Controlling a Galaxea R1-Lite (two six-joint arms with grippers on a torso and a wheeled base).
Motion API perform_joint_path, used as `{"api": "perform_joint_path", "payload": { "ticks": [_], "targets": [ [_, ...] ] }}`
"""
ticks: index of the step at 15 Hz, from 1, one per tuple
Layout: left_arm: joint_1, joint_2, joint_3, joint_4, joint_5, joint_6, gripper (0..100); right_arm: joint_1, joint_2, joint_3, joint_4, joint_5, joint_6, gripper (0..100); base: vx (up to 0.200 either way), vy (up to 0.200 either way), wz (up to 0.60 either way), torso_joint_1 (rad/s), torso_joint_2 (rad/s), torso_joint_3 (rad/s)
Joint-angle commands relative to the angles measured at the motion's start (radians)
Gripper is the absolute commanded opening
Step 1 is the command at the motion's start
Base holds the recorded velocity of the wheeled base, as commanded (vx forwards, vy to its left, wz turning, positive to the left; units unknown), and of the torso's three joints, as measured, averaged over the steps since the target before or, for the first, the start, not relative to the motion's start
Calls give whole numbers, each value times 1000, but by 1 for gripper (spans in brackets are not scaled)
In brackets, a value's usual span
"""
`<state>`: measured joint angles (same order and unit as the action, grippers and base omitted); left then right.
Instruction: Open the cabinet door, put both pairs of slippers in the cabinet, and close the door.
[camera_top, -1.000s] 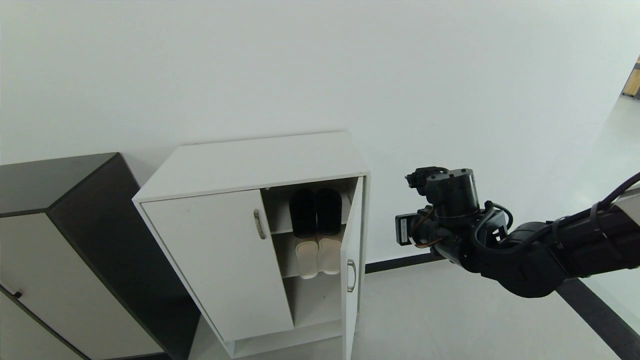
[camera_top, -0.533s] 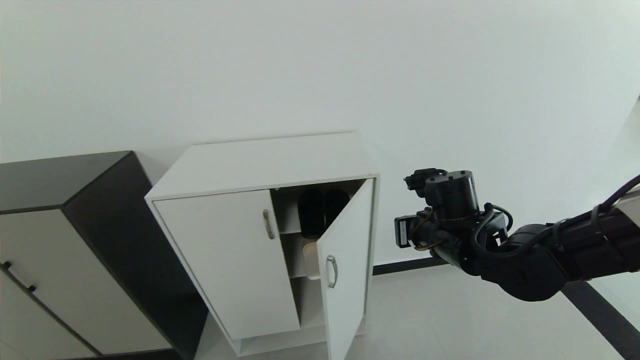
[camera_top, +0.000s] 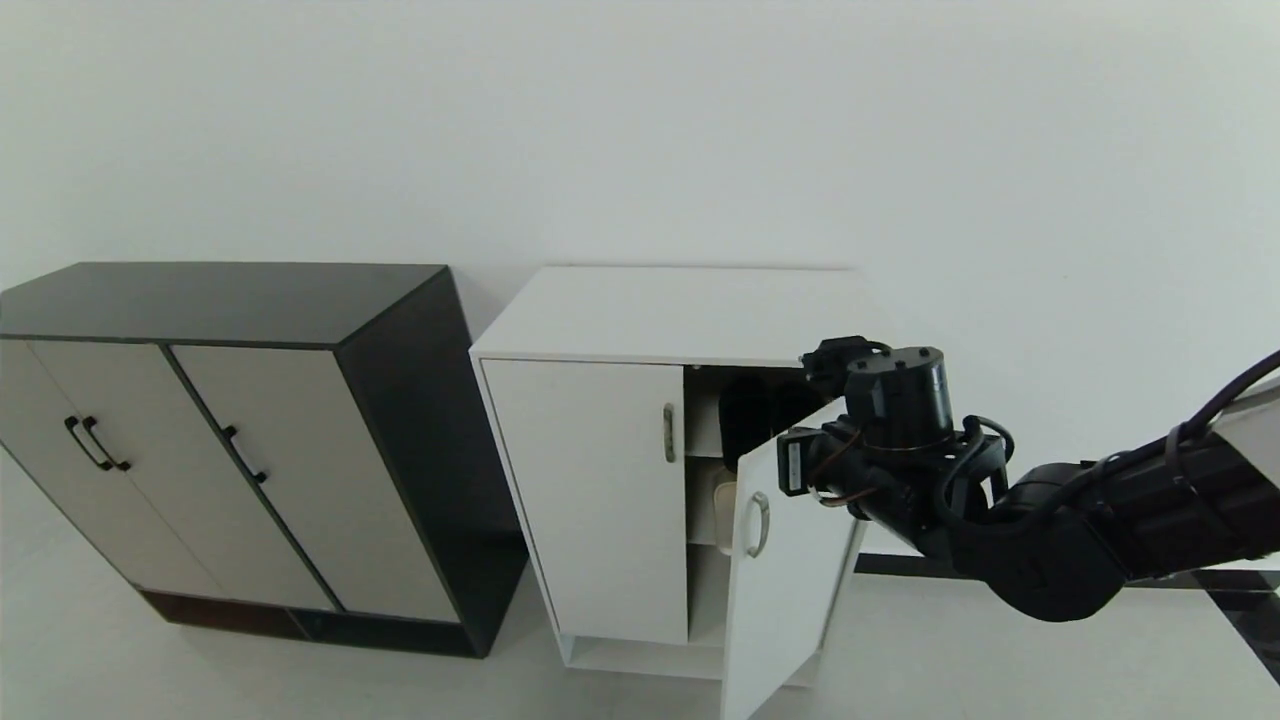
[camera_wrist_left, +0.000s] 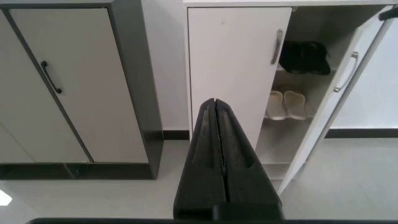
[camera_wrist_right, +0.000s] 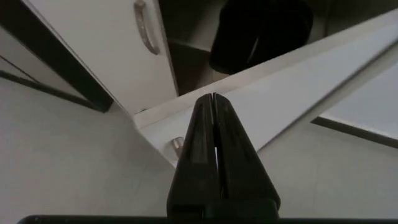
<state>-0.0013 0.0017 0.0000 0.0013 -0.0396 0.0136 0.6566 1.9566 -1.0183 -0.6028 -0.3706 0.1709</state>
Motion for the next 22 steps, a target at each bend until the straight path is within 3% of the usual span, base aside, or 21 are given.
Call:
{"api": "perform_joint_path", "payload": {
  "ticks": [1, 7, 12, 22],
  "targets": [
    [0, 0, 0, 0, 0, 0, 0, -3, -7, 46, -43, 58, -8, 0, 0, 0, 0, 0, 0, 0],
    [0, 0, 0, 0, 0, 0, 0, -98, -33, 231, -189, 360, -40, 0, 33, 0, 0, 1, 0, 1],
    [0, 0, 0, 0, 0, 0, 0, -129, -30, 273, -190, 415, -53, 0, 200, 0, 0, 1, -1, 6],
    [0, 0, 0, -1, 0, 0, 0, -137, 42, 231, -241, 427, -67, 0, 0, 0, 0, 0, 0, 0]
  ]
}}
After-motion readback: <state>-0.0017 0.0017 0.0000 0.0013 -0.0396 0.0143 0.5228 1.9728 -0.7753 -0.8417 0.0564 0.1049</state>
